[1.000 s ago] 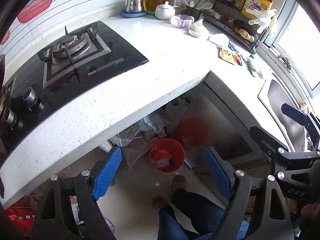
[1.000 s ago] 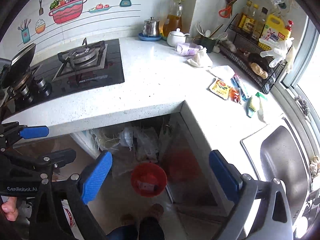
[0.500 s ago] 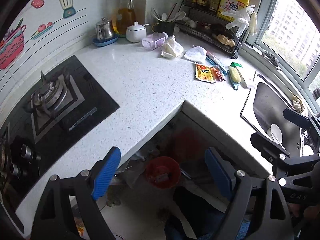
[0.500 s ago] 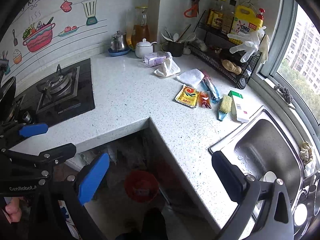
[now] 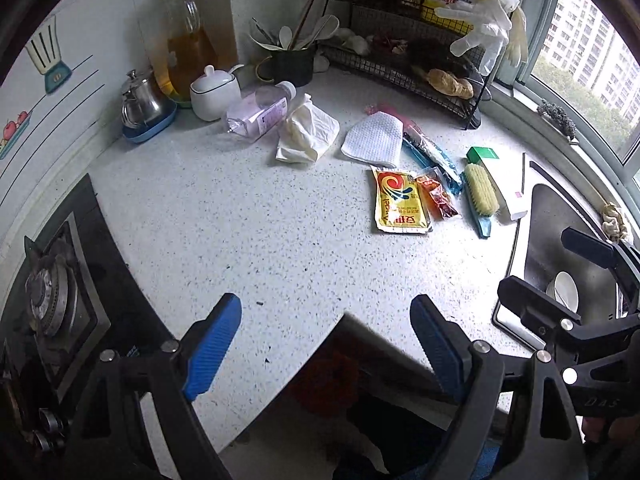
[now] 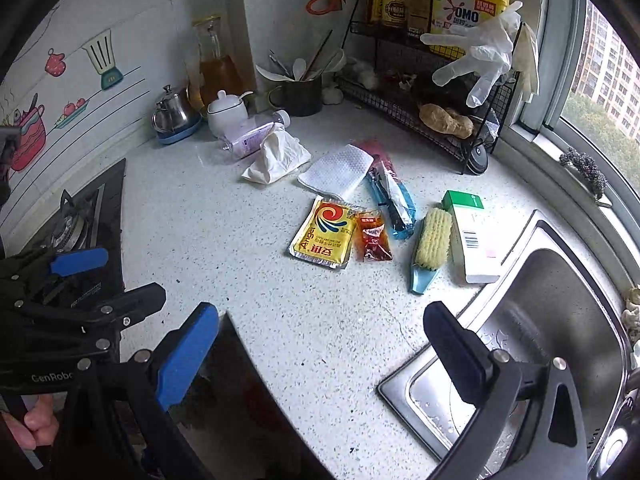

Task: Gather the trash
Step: 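Raise both tools back over the counter, then grasp the yellow yeast packet with the right tool while the left tool grasps the white tissue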

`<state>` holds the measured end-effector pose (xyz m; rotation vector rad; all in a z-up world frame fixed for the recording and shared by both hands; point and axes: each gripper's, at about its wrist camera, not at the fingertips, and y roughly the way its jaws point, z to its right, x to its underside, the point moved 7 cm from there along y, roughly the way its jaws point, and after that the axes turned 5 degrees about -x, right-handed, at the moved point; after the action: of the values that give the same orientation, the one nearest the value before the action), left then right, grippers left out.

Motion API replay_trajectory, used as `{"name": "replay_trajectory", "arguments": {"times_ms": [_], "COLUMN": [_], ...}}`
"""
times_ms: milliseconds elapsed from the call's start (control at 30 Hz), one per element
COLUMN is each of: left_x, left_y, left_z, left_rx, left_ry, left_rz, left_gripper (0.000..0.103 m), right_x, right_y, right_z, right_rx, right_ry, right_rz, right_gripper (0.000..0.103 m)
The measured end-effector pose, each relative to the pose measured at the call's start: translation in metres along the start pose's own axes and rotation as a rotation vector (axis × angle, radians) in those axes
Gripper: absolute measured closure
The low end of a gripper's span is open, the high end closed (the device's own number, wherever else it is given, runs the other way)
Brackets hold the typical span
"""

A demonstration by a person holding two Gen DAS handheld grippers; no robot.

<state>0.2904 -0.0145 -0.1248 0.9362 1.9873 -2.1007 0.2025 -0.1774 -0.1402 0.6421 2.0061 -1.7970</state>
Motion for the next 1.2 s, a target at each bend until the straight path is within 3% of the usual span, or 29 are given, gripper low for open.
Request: {"name": "replay_trajectory", "arguments": {"times_ms": [467, 933, 1200], "left_x": [-0.044, -0.073, -0.096], "left_y": [0.085, 0.163, 0.185], "left_z": [-0.013, -0.025, -0.034], "left_rx": [0.007, 0.102, 0.118], "left_ry": [0.09, 0.218, 0.209], "left_rz": [-0.131, -0.21, -0.215], "left_gripper": [0.018, 0.018, 0.018], "right_x": [-0.012, -0.017, -0.038], "right_y": [0.082, 0.137, 0.153], "right_z": [0.007, 0.013, 0.021], "right_rx": [-0.133, -0.055, 0.003], "right_ry": [0.144, 0.324, 0.314], "right_rz": [-0.164, -0.287, -0.287], "right_gripper": [0.001, 0.007, 0.007]}}
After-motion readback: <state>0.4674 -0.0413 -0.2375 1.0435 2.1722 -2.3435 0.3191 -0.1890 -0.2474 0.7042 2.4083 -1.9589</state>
